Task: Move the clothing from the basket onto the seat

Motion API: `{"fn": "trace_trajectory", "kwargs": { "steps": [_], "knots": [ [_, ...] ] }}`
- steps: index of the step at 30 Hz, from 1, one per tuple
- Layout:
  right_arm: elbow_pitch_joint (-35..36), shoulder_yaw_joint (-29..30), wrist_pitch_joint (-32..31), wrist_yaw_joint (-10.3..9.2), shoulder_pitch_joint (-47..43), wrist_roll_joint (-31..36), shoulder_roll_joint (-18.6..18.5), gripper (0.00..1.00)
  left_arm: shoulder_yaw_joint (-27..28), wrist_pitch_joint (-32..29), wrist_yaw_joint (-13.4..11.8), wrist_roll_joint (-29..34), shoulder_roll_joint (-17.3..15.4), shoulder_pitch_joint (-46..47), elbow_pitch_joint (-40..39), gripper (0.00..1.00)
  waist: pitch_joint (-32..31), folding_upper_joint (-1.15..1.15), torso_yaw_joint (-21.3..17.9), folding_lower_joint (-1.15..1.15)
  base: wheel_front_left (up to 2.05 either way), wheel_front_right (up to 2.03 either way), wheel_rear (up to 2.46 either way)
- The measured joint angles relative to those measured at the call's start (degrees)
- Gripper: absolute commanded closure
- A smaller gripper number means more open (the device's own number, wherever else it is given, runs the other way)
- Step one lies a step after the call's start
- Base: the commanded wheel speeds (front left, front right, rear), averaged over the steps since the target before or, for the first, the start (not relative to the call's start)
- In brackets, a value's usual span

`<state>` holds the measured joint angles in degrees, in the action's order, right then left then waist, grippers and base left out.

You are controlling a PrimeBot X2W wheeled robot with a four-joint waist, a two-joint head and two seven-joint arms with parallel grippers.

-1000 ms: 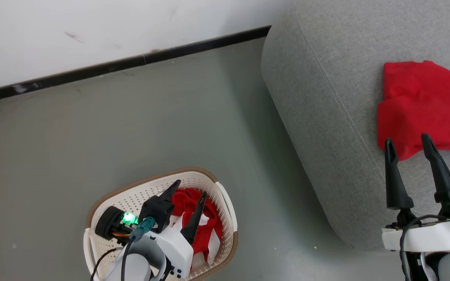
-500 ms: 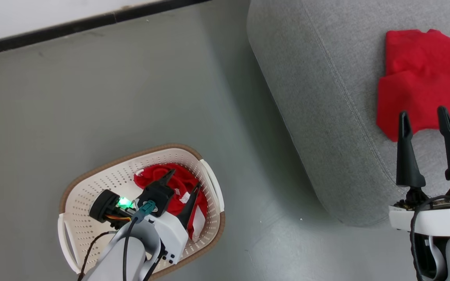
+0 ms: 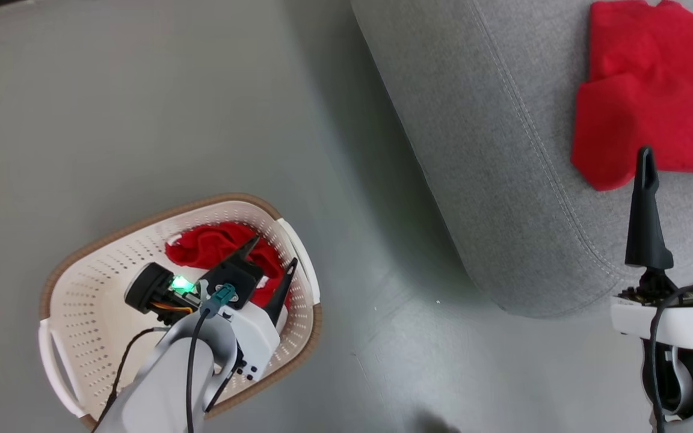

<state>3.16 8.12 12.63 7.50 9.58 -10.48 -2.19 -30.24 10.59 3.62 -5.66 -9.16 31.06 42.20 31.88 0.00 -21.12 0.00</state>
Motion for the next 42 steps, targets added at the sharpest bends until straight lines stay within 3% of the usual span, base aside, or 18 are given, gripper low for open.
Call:
{"fn": "trace_trajectory", "kwargs": {
  "steps": [20,31,42],
  "knots": [
    [-2.9,-1.9,1.3,0.0,4.2,-3.2,0.1,0.0,-1.5,-1.3,0.3,3.0,-3.5,3.8,5.7,0.0,7.1,0.0,-5.0,0.0,0.0,0.0,0.0],
    [-3.7,-2.8,1.6,0.0,6.3,-3.3,0.1,0.0,0.9,-3.3,-3.3,3.4,-6.8,5.6,10.9,0.0,10.2,0.0,-7.0,0.0,0.0,0.0,0.0],
    [-3.4,-3.1,1.7,0.0,8.3,-3.2,0.1,0.0,1.4,-5.0,-5.9,3.7,-7.1,6.6,14.6,0.0,12.3,0.0,-7.1,0.0,0.0,0.0,0.0]
  ]
}}
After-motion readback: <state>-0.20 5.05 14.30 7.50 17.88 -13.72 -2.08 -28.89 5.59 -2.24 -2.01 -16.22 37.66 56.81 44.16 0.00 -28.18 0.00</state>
